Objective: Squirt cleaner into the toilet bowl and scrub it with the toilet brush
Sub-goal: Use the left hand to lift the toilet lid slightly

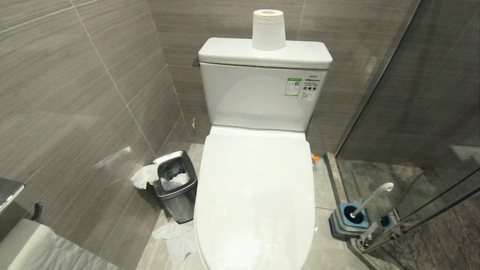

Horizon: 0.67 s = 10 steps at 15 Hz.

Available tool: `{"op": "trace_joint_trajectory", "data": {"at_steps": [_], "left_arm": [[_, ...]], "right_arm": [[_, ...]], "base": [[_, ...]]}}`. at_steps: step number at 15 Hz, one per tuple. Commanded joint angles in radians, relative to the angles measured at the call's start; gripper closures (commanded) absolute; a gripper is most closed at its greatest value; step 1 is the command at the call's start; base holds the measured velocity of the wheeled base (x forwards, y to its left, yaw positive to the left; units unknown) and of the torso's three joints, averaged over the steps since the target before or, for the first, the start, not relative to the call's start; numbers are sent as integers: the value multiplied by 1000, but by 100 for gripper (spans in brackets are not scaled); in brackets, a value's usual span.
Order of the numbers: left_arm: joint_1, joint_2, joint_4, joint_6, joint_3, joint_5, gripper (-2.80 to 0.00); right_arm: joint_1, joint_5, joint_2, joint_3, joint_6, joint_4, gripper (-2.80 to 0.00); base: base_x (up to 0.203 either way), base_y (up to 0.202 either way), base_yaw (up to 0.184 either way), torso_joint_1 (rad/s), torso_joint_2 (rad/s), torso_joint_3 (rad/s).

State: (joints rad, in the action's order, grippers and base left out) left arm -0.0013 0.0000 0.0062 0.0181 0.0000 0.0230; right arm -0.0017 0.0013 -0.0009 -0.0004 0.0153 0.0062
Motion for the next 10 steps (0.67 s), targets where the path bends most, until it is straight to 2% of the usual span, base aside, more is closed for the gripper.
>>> {"op": "trace_joint_trajectory", "data": {"at_steps": [1, 10], "left_arm": [[0, 0, 0, 0, 2, 0, 0], [0, 0, 0, 0, 2, 0, 0]], "right_arm": [[0, 0, 1, 0, 0, 0, 0], [0, 0, 1, 0, 0, 0, 0]], "base": [[0, 0, 0, 0, 0, 0], [0, 0, 0, 0, 0, 0]]}}
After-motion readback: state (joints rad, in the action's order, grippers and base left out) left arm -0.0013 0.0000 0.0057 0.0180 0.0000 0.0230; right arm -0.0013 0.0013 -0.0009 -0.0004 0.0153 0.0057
